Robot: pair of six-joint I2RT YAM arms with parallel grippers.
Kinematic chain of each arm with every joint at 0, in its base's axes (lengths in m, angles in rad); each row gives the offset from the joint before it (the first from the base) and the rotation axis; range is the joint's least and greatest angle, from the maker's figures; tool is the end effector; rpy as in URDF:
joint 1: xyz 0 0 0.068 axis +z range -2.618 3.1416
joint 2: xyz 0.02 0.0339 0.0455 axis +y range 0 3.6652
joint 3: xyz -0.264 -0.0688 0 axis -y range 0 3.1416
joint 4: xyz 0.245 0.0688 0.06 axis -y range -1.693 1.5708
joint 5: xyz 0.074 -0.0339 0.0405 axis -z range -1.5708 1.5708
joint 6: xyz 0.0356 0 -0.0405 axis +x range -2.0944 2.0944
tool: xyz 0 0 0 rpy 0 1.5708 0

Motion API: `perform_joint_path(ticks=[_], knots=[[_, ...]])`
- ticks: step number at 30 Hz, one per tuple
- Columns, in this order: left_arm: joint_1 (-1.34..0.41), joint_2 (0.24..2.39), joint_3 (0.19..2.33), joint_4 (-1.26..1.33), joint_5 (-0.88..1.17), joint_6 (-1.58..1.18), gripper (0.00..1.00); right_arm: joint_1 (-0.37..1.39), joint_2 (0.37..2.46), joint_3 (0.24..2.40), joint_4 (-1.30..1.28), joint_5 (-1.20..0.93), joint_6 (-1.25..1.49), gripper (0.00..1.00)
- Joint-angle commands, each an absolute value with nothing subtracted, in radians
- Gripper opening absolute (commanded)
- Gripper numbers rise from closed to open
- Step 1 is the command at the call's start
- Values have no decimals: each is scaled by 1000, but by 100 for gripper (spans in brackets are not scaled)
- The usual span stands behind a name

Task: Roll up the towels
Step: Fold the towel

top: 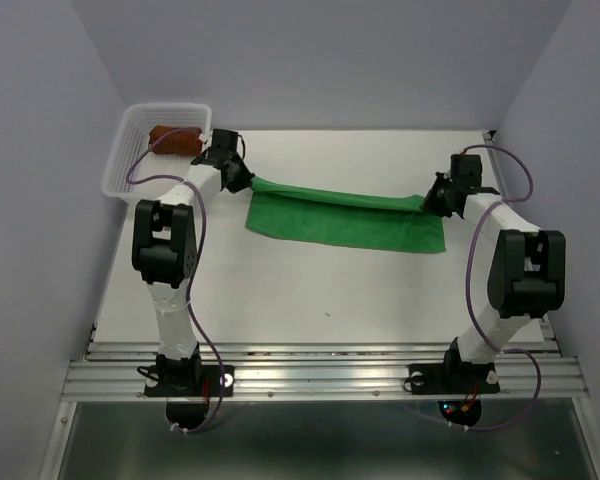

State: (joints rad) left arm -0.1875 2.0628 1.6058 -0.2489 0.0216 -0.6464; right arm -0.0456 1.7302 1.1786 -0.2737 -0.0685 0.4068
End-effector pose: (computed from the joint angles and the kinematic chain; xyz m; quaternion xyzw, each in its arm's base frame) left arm 0.4660 -0.0892 0.2208 -0.2021 0.8851 -0.1787 0.3792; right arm 0.3760 -0.0147 0.2164 0.1966 0.9099 0.0967 0.3523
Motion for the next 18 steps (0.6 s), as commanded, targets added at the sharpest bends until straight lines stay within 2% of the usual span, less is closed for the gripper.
perform_joint_path(ticks=[1, 18], knots=[[-167, 1971, 1546, -229, -35, -614, 0, -52, 1655, 1140, -242, -43, 405, 1], [-169, 1858, 1321, -161, -11, -629, 0, -43, 1543, 1008, -285, -12, 388, 1]])
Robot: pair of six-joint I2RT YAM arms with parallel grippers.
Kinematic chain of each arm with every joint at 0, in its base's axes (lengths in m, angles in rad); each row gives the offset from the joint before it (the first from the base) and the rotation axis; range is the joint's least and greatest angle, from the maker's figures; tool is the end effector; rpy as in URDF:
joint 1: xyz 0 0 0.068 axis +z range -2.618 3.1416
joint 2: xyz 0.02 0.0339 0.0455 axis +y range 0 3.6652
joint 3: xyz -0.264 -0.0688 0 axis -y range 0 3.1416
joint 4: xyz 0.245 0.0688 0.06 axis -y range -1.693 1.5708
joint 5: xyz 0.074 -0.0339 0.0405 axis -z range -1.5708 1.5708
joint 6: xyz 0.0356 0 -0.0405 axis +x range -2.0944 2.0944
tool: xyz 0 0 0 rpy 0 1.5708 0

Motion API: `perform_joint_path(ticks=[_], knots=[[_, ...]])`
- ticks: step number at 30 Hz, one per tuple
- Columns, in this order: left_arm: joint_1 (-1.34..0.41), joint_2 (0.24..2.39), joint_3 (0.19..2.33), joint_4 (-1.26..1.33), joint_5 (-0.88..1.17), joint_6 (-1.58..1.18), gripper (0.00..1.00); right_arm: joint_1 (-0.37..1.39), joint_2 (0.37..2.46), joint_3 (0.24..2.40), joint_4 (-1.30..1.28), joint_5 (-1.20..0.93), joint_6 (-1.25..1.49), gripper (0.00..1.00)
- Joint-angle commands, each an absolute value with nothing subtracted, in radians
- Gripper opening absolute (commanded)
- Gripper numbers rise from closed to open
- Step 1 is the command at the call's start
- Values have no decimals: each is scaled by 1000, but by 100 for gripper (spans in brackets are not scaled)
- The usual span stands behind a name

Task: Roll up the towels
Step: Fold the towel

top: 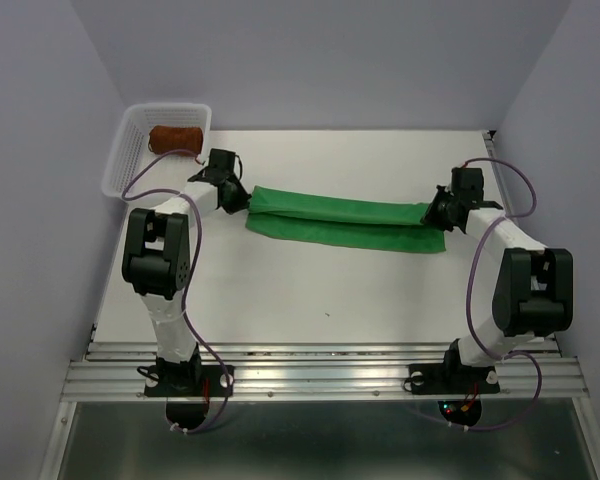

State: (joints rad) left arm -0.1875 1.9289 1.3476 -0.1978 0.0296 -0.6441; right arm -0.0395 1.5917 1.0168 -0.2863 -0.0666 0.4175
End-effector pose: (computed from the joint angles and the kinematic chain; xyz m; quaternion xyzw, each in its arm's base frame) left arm 0.4205 -0.0809 0.1994 -0.2032 0.8999 -0.1682 0.3472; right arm 0.3349 -0.0109 0.2115 0.2010 0.9155 0.0959 0.3352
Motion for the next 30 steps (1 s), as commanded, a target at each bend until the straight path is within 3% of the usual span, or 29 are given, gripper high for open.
perform_joint_path(ticks=[1, 30], knots=[[-169, 1858, 1318, -163, -11, -627, 0, -43, 1542, 1008, -294, -12, 387, 1], [-170, 1839, 1216, -179, -9, -627, 0, -43, 1546, 923, -314, -23, 367, 4]])
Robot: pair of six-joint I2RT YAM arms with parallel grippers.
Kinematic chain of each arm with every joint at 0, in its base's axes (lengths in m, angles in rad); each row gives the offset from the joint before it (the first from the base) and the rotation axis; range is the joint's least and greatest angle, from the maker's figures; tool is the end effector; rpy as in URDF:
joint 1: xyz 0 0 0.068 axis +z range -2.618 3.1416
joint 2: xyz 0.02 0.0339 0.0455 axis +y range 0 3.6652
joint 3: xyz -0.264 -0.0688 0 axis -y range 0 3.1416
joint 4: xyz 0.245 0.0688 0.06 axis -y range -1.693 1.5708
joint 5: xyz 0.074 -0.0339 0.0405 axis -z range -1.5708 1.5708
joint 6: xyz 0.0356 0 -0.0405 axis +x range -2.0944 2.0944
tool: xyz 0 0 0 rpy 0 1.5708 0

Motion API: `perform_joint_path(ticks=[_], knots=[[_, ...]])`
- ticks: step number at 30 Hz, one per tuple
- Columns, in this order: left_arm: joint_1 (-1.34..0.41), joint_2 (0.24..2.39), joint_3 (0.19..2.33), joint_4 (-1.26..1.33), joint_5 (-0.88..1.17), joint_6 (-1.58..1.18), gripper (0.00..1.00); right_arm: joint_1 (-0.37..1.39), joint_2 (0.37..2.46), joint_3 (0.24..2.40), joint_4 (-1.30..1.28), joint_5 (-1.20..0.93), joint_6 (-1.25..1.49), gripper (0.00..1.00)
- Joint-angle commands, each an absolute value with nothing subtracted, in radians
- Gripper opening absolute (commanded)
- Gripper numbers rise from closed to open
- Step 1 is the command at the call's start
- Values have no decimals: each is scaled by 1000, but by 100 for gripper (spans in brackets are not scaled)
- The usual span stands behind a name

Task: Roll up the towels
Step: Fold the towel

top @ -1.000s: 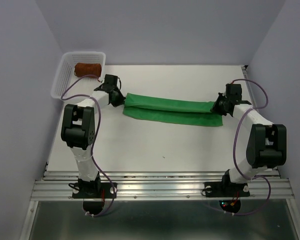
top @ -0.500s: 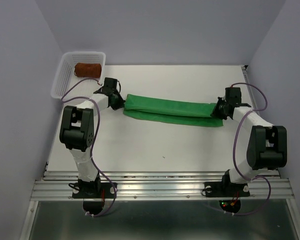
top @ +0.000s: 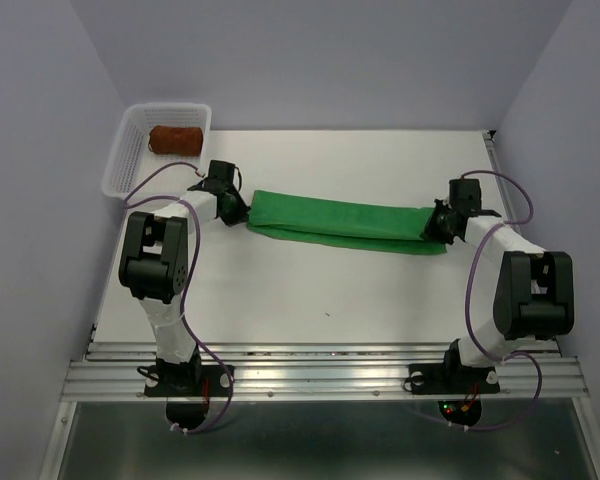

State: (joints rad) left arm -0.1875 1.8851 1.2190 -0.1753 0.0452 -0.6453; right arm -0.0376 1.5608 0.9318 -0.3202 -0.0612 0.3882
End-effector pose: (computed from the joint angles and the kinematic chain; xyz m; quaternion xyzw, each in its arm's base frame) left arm 0.3969 -0.0769 0.1787 -0.2041 0.9115 -0.1635 0.3176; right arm 0.3144 -0.0096 0.1928 0.1919 0.9321 0.0820 0.2959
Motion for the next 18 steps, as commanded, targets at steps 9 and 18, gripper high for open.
perform_joint_path(ticks=[9, 18], knots=[[-172, 1868, 1209, -184, -5, -623, 0, -43, 1585, 914, -305, -18, 383, 16], [-175, 1827, 1172, -227, -37, -630, 54, -43, 1559, 894, -357, 78, 422, 39]])
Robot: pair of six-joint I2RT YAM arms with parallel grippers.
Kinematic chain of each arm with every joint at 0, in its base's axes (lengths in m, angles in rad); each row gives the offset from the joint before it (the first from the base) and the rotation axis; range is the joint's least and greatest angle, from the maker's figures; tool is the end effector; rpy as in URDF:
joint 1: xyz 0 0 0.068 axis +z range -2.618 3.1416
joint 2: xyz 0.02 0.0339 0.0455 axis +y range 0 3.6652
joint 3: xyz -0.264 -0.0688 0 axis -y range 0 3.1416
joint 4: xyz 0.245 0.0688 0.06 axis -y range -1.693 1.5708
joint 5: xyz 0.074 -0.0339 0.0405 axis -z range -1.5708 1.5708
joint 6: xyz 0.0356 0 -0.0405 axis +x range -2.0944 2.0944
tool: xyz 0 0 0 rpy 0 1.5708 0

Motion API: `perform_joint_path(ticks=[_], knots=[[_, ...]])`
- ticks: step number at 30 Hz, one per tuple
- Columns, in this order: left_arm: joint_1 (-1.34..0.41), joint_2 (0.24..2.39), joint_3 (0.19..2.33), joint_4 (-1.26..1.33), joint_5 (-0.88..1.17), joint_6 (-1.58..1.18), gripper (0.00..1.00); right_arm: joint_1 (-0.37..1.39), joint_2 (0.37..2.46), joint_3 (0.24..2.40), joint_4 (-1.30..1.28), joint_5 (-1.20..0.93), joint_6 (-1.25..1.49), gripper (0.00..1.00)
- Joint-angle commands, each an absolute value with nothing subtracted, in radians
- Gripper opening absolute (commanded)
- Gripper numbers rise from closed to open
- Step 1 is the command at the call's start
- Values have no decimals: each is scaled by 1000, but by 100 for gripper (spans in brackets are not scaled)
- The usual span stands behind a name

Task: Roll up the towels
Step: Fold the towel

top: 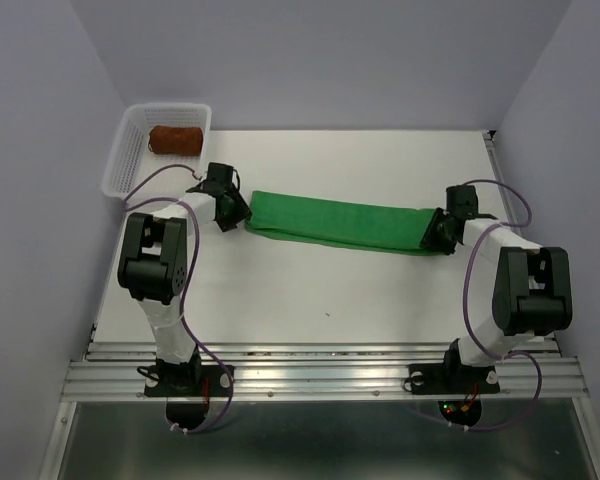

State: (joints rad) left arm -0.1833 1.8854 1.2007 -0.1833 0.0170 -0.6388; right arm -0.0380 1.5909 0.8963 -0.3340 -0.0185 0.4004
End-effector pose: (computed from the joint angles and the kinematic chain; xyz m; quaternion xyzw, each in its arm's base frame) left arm 0.3934 -0.0736 0.1724 -0.2091 0.9153 -0.1448 0.3123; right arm 0.3083 -0.0111 0.1729 0.2071 0.9409 0.0570 0.2618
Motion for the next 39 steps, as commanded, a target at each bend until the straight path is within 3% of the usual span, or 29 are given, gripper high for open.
perform_joint_path(ticks=[1, 3, 4, 7, 8, 11, 12, 16, 24, 31, 39], knots=[[-175, 1821, 1170, -238, -44, -632, 57, -43, 1552, 894, -371, 98, 429, 41], [-175, 1796, 1167, -264, -58, -641, 58, -43, 1537, 899, -420, 171, 451, 46], [-175, 1787, 1164, -271, -69, -644, 58, -43, 1532, 902, -455, 193, 462, 54], [-175, 1753, 1180, -310, -100, -653, 59, -43, 1511, 913, -500, 274, 472, 56], [-175, 1744, 1186, -327, -106, -655, 60, -43, 1505, 917, -529, 290, 480, 62], [-183, 1700, 1207, -345, -117, -657, 75, -43, 1479, 940, -569, 360, 500, 75], [-187, 1694, 1215, -351, -117, -655, 99, -43, 1471, 946, -572, 365, 502, 76], [-215, 1689, 1279, -371, -114, -652, 99, -43, 1442, 986, -546, 281, 479, 100], [-299, 1842, 1506, -350, -29, -612, 99, -43, 1522, 1121, -345, -125, 384, 100], [-314, 2022, 1663, -337, 57, -589, 99, -43, 1707, 1210, -278, -183, 376, 100], [-313, 2121, 1641, -318, 38, -595, 99, -43, 1827, 1215, -278, -82, 406, 100]])
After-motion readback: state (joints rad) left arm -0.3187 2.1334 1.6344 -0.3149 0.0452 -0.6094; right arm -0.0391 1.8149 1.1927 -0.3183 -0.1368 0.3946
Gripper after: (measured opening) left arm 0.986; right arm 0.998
